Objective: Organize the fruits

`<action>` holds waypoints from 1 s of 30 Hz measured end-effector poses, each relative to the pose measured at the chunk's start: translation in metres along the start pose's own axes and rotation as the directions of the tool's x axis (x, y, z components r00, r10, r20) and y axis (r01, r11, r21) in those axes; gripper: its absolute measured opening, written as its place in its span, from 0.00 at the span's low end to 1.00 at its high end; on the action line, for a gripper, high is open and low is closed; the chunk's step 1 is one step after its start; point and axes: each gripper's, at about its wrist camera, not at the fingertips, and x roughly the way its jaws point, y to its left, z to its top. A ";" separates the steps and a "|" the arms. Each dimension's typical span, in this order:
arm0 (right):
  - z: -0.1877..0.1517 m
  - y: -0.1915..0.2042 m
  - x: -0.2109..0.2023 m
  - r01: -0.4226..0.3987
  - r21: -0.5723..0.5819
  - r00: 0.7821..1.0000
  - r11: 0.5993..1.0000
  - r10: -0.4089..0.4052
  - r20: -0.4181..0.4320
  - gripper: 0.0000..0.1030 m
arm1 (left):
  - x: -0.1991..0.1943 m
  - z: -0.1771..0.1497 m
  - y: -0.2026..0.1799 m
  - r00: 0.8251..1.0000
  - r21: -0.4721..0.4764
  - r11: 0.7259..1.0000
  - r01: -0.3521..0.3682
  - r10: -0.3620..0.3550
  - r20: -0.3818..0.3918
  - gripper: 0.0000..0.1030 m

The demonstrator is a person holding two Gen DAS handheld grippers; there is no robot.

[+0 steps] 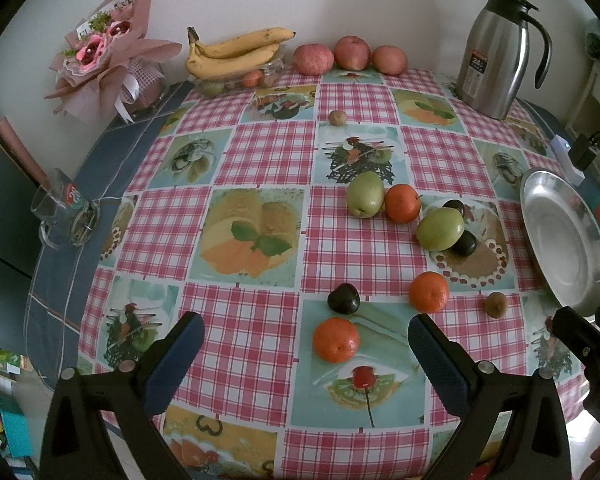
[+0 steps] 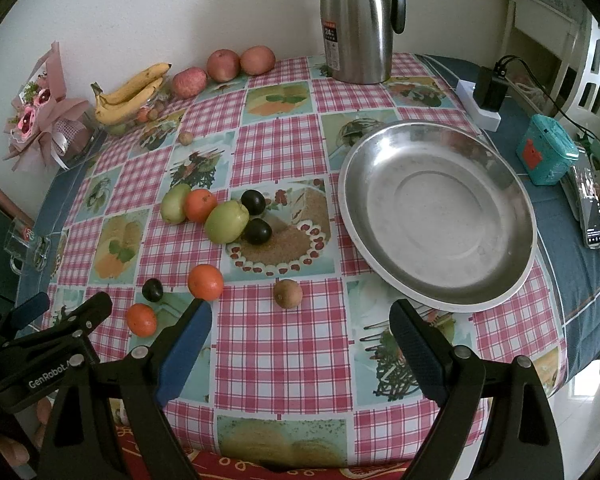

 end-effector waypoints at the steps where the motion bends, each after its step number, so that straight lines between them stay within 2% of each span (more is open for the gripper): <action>1: 0.000 0.000 0.000 0.000 -0.001 1.000 1.000 0.000 -0.001 0.88 | 0.000 0.000 0.000 1.000 0.000 1.000 0.000 0.000 0.000 1.00; 30: 0.001 0.000 0.000 0.001 -0.002 1.000 1.000 -0.001 -0.004 0.88 | 0.003 0.000 -0.002 1.000 0.003 1.000 -0.006 0.006 -0.019 1.00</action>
